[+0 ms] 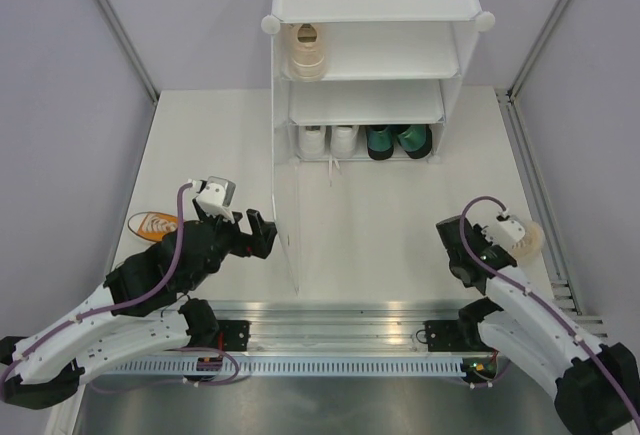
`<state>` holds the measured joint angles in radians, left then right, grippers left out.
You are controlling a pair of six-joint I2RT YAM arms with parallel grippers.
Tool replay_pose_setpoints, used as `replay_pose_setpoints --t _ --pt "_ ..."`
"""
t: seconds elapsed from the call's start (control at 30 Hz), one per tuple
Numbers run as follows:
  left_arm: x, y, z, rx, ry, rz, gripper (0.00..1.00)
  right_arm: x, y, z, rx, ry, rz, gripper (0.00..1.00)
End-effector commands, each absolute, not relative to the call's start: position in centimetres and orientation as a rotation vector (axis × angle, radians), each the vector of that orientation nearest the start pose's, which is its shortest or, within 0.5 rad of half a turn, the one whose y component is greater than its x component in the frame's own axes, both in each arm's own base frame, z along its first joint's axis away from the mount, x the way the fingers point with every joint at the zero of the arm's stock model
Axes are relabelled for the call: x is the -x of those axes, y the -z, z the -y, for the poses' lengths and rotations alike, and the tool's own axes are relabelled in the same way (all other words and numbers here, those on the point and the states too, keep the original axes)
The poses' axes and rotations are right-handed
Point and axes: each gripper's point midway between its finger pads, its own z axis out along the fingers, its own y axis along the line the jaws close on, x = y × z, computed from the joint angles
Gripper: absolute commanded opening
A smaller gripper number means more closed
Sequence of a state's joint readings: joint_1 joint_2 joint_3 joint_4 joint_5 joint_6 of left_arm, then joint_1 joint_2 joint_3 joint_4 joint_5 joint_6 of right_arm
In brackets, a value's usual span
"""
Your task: Place and organize the shoes in the shoe cabinet
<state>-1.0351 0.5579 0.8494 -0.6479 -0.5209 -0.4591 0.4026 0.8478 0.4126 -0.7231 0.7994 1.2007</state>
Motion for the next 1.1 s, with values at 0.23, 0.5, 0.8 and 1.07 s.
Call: replay_pose_setpoints --t 0.23,0.5,0.8,1.07 --pt "-17.6 -27.2 15.6 -0.213 0.531 -1.868 1.00 -25.2 -11.2 -9.0 -0.540 -0.369 -2.136 0.01" --pt "-17.8 -27.3 15.2 -0.194 0.517 -1.859 1.00 -23.4 -11.2 -21.3 0.058 -0.415 -2.265 0.01" --pt "-18.0 -27.0 15.2 -0.197 0.497 -1.870 1.00 -22.3 -11.7 -21.6 0.129 -0.383 -2.235 0.52" --pt "-18.0 -27.0 15.3 -0.198 0.498 -1.869 1.00 -21.9 -14.5 -18.9 -0.037 -0.358 -2.193 0.71"
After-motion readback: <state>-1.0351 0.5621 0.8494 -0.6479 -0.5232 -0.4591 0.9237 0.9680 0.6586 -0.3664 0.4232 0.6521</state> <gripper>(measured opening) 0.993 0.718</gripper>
